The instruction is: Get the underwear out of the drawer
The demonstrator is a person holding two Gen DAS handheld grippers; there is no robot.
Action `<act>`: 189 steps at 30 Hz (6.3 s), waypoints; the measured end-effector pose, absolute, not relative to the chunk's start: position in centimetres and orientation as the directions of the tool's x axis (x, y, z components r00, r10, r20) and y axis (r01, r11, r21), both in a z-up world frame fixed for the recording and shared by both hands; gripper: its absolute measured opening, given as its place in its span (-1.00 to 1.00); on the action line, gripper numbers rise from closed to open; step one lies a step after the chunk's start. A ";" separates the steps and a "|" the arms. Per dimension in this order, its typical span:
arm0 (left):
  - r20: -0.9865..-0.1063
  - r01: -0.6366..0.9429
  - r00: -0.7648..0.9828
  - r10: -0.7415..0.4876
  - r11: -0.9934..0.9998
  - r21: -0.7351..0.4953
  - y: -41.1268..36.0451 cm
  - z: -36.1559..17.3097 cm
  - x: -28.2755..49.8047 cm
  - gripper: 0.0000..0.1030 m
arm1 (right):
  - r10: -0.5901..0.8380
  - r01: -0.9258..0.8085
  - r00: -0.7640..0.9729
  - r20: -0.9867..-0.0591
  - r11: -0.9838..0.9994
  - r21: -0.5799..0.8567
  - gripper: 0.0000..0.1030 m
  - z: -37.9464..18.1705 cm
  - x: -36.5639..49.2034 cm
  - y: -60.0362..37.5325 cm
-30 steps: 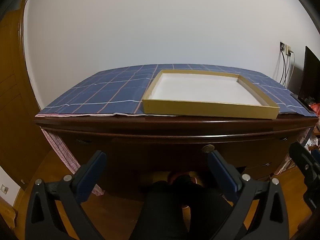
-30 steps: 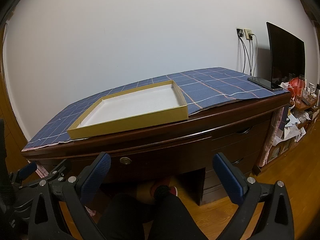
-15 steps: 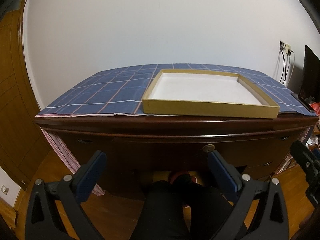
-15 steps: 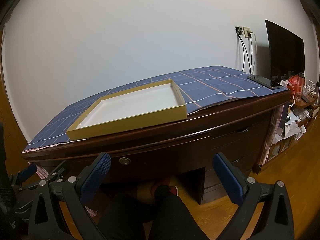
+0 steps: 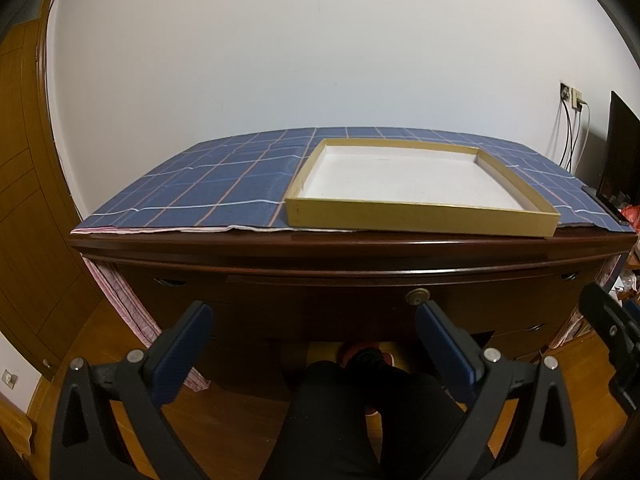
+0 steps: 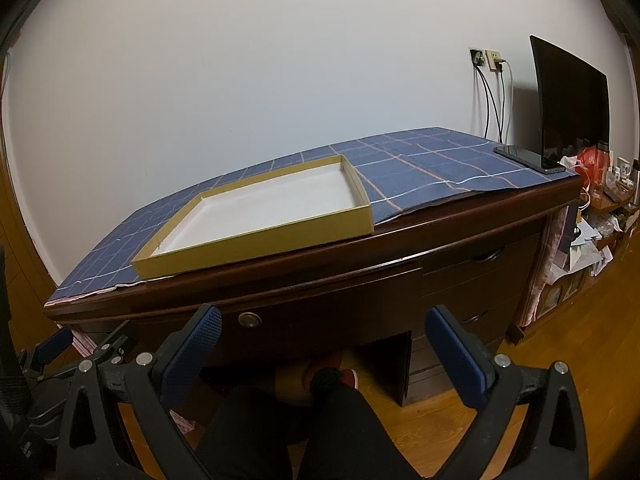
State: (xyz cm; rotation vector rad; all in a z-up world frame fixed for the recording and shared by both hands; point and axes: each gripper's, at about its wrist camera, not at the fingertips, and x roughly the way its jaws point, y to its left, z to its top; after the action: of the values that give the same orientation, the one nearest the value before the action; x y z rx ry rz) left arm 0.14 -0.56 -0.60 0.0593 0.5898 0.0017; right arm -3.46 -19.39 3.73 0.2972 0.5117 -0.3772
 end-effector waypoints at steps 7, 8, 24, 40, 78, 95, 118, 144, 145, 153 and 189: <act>-0.557 0.017 0.831 0.017 0.998 0.055 -0.5 -0.6 0.1 0.99 | -0.269 0.421 0.801 -0.534 0.888 0.185 0.99 3.5 -3.3 -19.5; -0.557 0.018 0.831 0.016 0.998 0.055 -0.5 -0.6 0.1 0.99 | -0.269 0.421 0.801 -0.535 0.888 0.185 0.99 3.4 -3.3 -19.5; -0.590 0.039 0.807 -0.004 0.998 0.047 -0.4 -2.2 1.2 0.99 | -0.290 0.488 0.758 -0.585 0.846 0.213 0.99 1.4 -3.4 -22.7; -0.629 0.053 0.777 -0.014 0.998 0.043 -1.0 -4.1 2.7 0.99 | -0.276 0.478 0.736 -0.618 0.859 0.186 0.99 -0.8 -2.2 -23.2; -0.526 0.060 0.850 -0.033 0.998 0.035 -0.8 -7.0 8.7 0.95 | 0.068 0.057 0.868 -0.492 0.970 0.236 0.99 -8.5 5.8 -33.7; -0.505 0.037 0.863 -0.021 0.999 0.021 0.4 -6.5 8.1 0.96 | 0.107 0.013 0.810 -0.577 0.980 0.199 1.00 -8.2 5.6 -33.1; -0.616 0.109 0.786 -0.047 0.992 0.063 1.0 -8.0 7.6 0.96 | 0.124 0.016 0.681 -0.721 0.983 0.183 -0.33 -6.6 4.8 -30.1; -0.775 0.194 0.622 -0.112 0.981 0.014 2.6 -10.9 4.3 0.96 | 0.153 0.044 0.523 -0.838 0.978 0.206 -0.31 -7.3 4.5 -28.8; -0.777 0.194 0.619 -0.112 0.981 0.014 2.6 -10.7 4.1 0.96 | 0.157 0.042 0.520 -0.839 0.977 0.209 -0.31 -7.3 4.4 -28.7; -0.770 0.182 0.633 -0.085 0.983 0.041 2.6 -10.4 3.1 0.96 | 0.149 0.048 0.494 -0.857 0.979 0.198 -0.31 -7.3 5.5 -28.7; -0.850 0.156 0.519 -0.093 0.988 -0.013 0.2 -8.0 9.0 0.96 | 0.150 -0.249 0.268 -0.952 0.965 0.082 -0.25 -11.0 15.5 -23.7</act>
State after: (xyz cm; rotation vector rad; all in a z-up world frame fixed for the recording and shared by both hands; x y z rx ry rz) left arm 9.00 0.20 -7.95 0.0676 1.0144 -0.1497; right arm 15.54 -23.75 -11.00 -0.0898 1.2714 0.2697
